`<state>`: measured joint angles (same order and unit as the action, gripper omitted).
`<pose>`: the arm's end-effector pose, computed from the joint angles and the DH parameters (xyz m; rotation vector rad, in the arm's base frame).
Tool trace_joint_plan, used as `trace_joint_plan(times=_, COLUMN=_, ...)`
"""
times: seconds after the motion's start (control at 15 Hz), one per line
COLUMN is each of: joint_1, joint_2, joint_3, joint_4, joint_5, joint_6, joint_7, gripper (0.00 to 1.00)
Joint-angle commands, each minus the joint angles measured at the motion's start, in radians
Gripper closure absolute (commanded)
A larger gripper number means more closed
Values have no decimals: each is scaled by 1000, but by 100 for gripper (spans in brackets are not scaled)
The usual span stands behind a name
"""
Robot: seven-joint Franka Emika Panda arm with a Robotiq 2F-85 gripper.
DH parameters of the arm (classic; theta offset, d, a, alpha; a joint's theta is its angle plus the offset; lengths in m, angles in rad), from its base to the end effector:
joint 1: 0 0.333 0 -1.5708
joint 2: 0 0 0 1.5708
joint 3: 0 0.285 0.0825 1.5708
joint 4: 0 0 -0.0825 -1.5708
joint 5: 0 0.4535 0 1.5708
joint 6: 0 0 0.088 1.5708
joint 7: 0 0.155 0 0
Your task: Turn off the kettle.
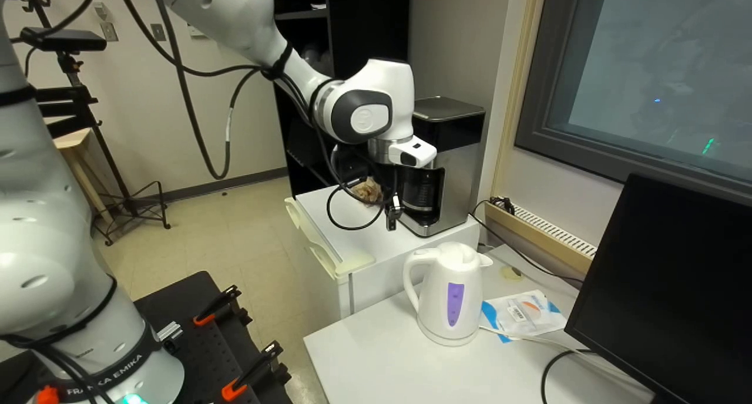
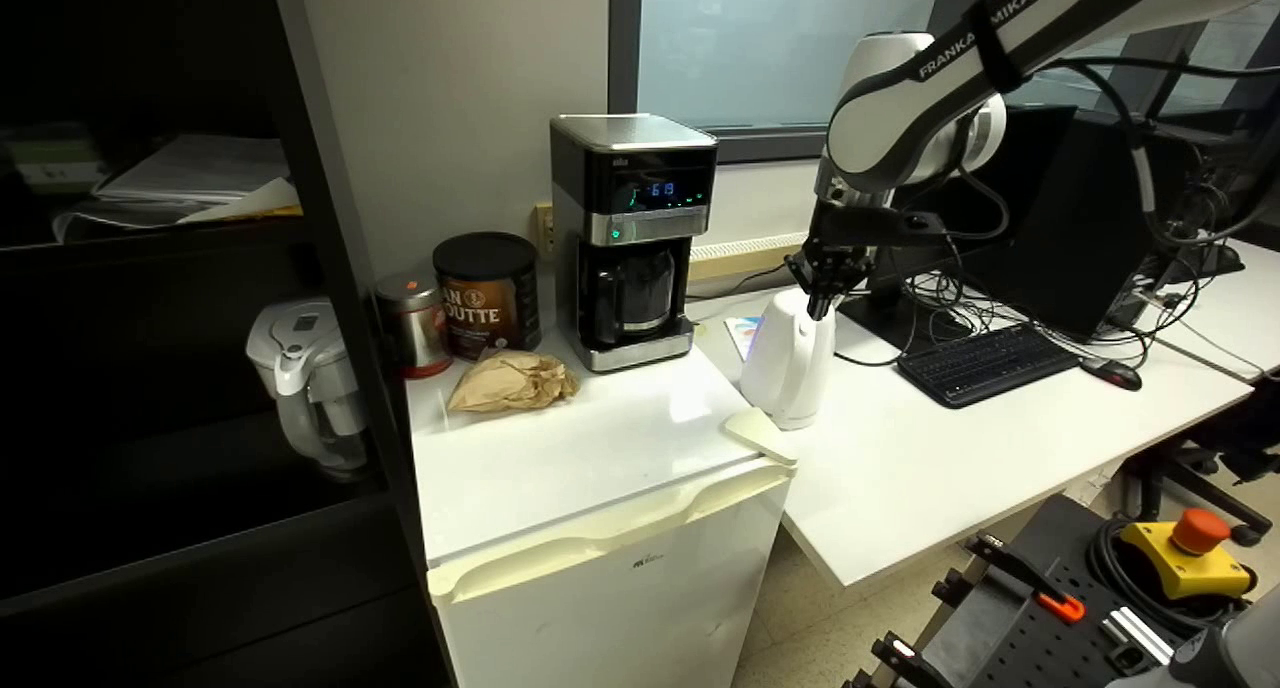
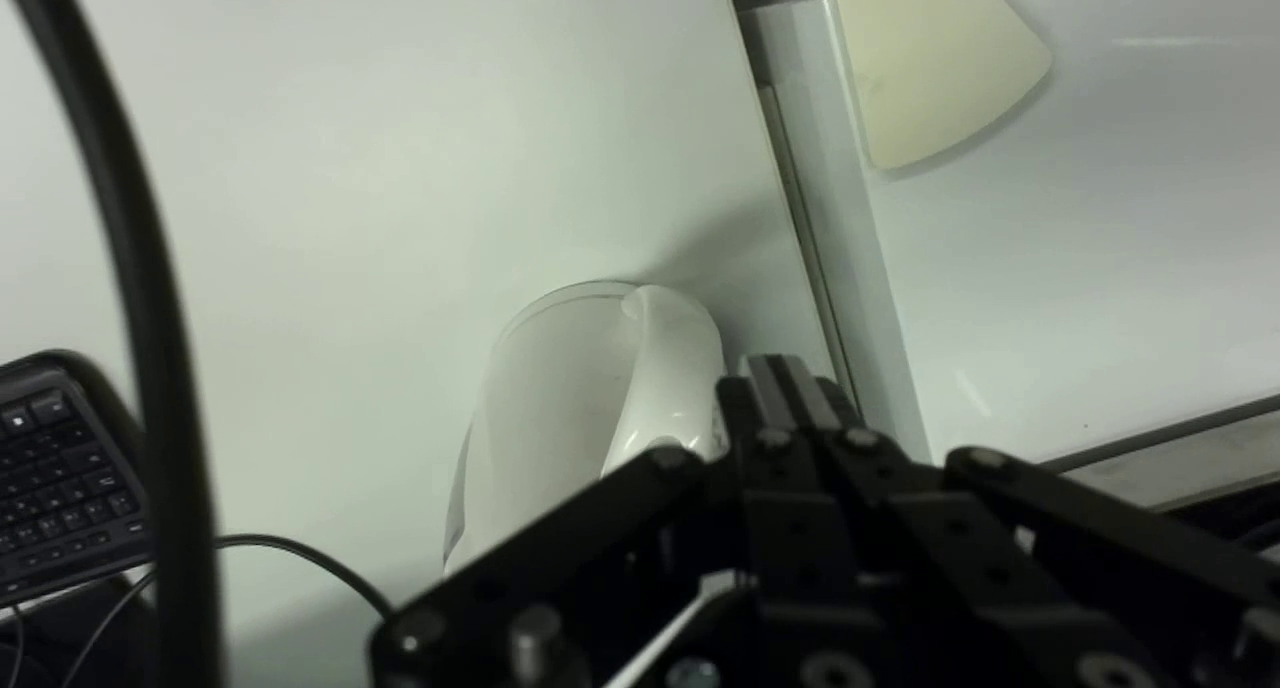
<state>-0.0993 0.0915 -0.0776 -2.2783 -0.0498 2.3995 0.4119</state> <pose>0.5668 -0.1042 0.1897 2.9861 -0.8460 0.0535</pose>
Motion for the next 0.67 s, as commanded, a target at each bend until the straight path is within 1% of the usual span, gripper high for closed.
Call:
trace_joint_plan(times=0.0, joint_1=14, joint_2=72, joint_3=-28, joint_4=59, joint_5=-36, joint_6=28, joint_7=76, gripper=99)
trace_joint_plan(times=0.27, joint_1=24, joint_2=123, joint_3=-53, joint_4=91, joint_5=-54, joint_6=62, joint_7=127, gripper=99)
trace_joint_plan(times=0.6, joint_1=42, joint_2=174, joint_3=-79, joint_4=132, joint_5=-58, joint_6=78, joint_7=170, gripper=99)
